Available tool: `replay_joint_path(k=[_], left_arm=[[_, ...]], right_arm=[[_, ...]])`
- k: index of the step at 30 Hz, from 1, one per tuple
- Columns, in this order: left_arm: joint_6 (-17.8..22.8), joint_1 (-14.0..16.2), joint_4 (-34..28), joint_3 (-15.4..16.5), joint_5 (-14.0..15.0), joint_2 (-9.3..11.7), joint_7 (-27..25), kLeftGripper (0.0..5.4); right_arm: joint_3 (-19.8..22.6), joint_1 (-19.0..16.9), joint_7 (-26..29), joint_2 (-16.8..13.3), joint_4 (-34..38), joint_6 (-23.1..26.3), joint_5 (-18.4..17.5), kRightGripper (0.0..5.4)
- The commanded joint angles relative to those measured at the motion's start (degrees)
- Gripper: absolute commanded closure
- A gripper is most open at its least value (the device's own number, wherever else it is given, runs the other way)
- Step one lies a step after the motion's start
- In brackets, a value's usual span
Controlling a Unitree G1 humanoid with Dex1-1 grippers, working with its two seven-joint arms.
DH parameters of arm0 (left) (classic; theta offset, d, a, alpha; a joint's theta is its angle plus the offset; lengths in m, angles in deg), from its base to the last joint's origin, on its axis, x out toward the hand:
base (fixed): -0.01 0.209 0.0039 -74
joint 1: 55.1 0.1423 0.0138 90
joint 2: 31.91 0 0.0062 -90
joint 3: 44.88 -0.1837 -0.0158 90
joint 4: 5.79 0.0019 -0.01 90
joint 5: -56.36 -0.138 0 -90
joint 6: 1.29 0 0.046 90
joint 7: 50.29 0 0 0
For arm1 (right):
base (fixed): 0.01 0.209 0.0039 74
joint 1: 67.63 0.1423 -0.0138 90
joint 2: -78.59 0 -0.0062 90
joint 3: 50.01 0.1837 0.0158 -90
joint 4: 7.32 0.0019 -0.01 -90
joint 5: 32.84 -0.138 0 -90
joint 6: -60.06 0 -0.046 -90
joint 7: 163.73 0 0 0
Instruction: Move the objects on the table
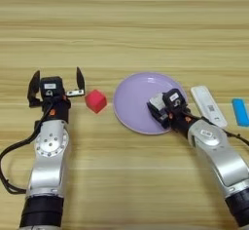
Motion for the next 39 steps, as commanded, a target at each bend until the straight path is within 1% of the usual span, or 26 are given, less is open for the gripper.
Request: replay_joint_path(k=[1, 2, 8, 10, 18, 19, 23, 31, 34, 39], left_arm=[[0.2, -0.4, -0.3, -0.1, -0.5, 0.2, 0.3, 0.00], [0.2, -0.4, -0.3, -0.1, -0.5, 0.2, 0.3, 0.00], [0.3, -0.3, -0.5, -0.1, -0.5, 0.2, 0.3, 0.00], [0.3, -0.3, -0.5, -0.1, -0.5, 0.2, 0.3, 0.00], [0.4, -0.3, -0.4, -0.2, -0.6, 0.2, 0.2, 0.00], [0.4, -0.3, -0.4, -0.2, -0.6, 0.2, 0.2, 0.00], [0.4, -0.3, -0.3, -0.2, -0.6, 0.2, 0.3, 0.00], [0.3, -0.2, -0.4, -0.2, -0.7, 0.2, 0.3, 0.00], [0.5, -0.1, -0.5, -0.4, -0.8, 0.1, 0.3, 0.00], [0.7, 0.0, -0.6, -0.6, -1.4, 0.2, 0.5, 0.00]], right_arm=[[0.0, 1.0, 0.3, 0.1, -0.6, 1.2, 0.2, 2.49], [0.0, 1.0, 0.3, 0.1, -0.6, 1.3, 0.2, 2.46], [0.1, 1.0, 0.4, 0.2, -0.6, 1.5, 0.0, 1.73], [0.2, 1.0, 0.4, 0.2, -0.6, 1.5, 0.0, 1.60], [1.0, 1.0, 0.1, 0.2, 0.1, 0.8, -0.4, 0.69], [1.1, 1.0, 0.0, 0.3, 0.2, 0.6, -0.4, 0.64], [1.7, 1.0, -0.1, 0.4, 0.8, 0.0, -0.8, 0.05], [4.4, 1.1, -1.5, 0.4, 1.8, -3.0, -1.2, 0.02], [6.1, 1.4, -2.2, 0.0, 1.9, -4.1, -1.4, 0.02], [10.8, 1.8, -3.8, -1.4, 1.5, -6.3, -2.0, 0.02]])
